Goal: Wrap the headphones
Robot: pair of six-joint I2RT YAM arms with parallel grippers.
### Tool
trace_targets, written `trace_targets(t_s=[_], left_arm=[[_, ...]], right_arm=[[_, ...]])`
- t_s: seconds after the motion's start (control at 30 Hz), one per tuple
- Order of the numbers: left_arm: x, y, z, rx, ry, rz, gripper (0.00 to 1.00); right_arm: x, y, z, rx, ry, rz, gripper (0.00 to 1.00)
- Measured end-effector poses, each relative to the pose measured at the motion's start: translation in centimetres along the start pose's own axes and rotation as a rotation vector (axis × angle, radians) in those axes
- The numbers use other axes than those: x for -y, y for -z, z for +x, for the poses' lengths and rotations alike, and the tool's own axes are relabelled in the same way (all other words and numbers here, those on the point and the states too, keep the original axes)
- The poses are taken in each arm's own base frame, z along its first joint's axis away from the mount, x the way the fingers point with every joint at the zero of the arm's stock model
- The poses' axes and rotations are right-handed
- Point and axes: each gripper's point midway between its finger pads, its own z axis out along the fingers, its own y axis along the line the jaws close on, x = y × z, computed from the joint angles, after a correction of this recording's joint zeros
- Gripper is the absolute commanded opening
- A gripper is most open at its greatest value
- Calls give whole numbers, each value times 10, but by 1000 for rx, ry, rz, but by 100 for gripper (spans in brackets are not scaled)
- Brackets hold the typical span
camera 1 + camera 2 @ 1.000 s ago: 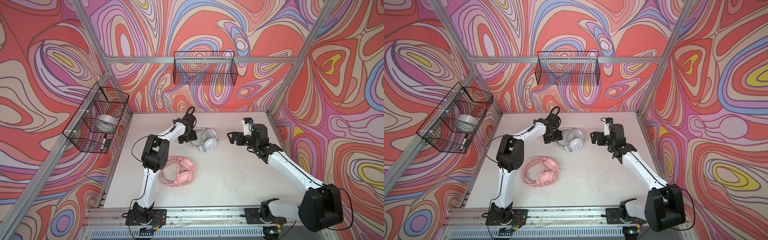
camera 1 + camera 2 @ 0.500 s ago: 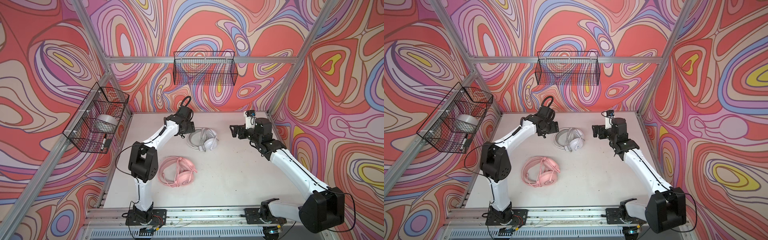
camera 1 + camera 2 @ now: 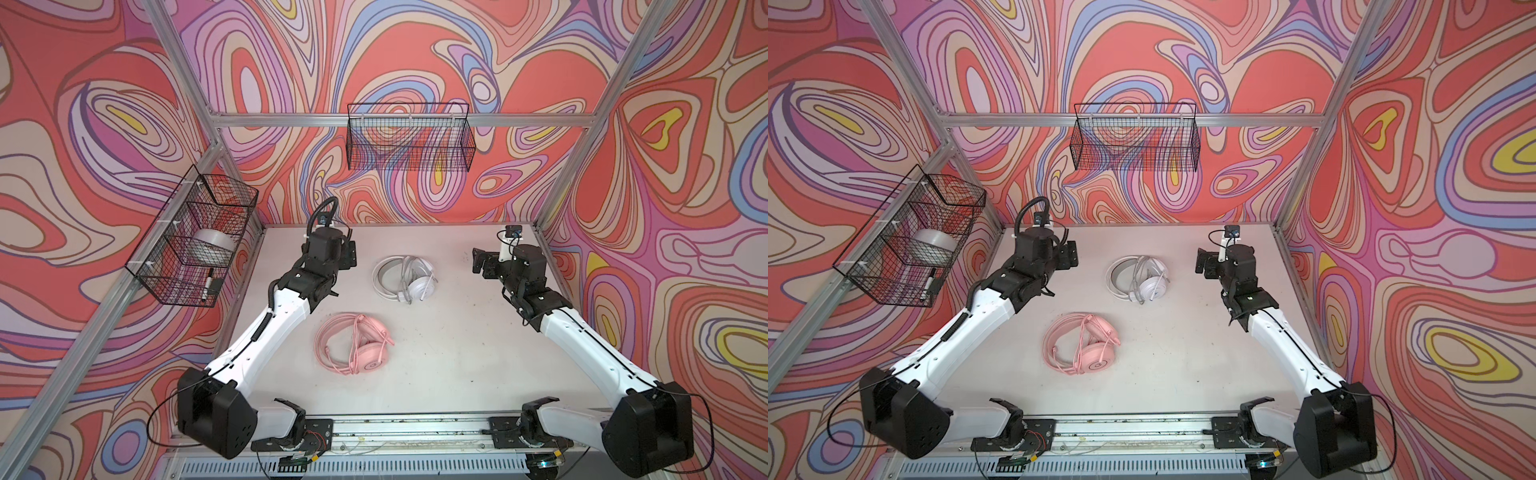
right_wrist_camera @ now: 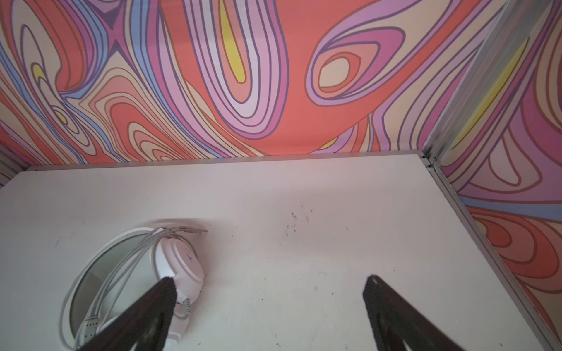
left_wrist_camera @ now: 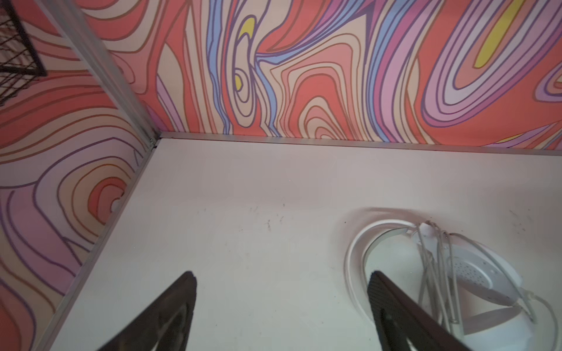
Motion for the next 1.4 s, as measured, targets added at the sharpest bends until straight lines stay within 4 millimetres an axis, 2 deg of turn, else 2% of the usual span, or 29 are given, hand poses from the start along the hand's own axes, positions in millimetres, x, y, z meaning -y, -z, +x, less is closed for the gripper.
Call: trace_targets(t_s=[0.1, 0.2, 0.4, 0.5, 0.63, 0.77, 0.87, 1.2, 1.4], left_arm=[[-44, 12, 15, 38, 21, -108, 91], [-75, 21, 31, 80, 27, -205, 91], [-115, 19, 84, 101, 17, -360, 92], [-132, 14, 100, 90, 32, -427, 93], [-140, 1, 111, 65, 22, -472, 94], [-139, -14, 124, 27, 0, -478, 94], [-138, -22, 128, 28, 6, -471, 94], [-139, -36, 144, 60, 37, -428, 93], [-136, -46, 157, 54, 35, -382, 93]], right_arm=[[16, -2, 17, -17, -16, 85, 98], [27, -3, 25, -6, -25, 142, 98], [43, -8, 38, -10, -17, 233, 98], [54, -12, 48, -35, -8, 300, 98], [69, -10, 65, -36, -14, 384, 98], [84, -4, 93, -43, -7, 450, 99], [91, 0, 105, -44, 3, 478, 98], [98, 11, 114, 52, 37, 485, 99], [100, 21, 108, 150, 56, 483, 99]])
